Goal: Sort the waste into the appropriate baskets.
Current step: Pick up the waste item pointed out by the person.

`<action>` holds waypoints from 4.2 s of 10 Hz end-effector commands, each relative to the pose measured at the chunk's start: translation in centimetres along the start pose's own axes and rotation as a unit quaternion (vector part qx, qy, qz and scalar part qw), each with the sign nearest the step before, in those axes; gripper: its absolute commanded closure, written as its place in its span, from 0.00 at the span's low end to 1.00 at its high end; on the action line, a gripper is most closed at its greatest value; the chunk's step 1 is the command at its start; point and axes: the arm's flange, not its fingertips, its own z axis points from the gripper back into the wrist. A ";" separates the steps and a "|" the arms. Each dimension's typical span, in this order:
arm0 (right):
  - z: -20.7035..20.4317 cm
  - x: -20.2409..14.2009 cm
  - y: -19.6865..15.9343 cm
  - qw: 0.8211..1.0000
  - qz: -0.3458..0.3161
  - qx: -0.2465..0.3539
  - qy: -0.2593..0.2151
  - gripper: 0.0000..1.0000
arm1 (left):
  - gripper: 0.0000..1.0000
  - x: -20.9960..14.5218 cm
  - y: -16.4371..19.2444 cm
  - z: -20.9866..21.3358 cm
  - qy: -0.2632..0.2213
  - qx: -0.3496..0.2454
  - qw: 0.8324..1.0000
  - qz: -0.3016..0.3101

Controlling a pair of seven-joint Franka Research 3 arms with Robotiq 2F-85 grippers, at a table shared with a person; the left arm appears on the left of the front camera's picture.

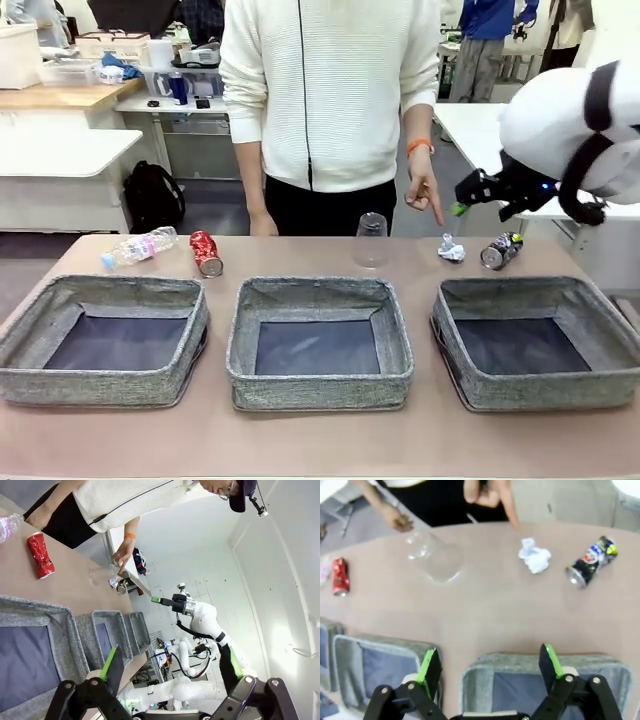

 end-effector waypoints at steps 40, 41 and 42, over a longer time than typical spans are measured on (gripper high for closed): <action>-20.8 9.5 -6.0 0.978 0.006 -0.096 0.185 1.00 | 0.00 0.1 -0.2 0.0 -0.005 -0.010 1.000 -0.013; -17.0 9.1 -5.6 0.973 -0.021 -0.114 0.199 1.00 | 0.00 0.1 -0.2 0.0 -0.005 -0.010 1.000 -0.013; -12.6 8.3 -4.8 0.970 -0.044 -0.119 0.206 1.00 | 0.00 0.1 -0.2 0.0 -0.005 -0.010 1.000 -0.013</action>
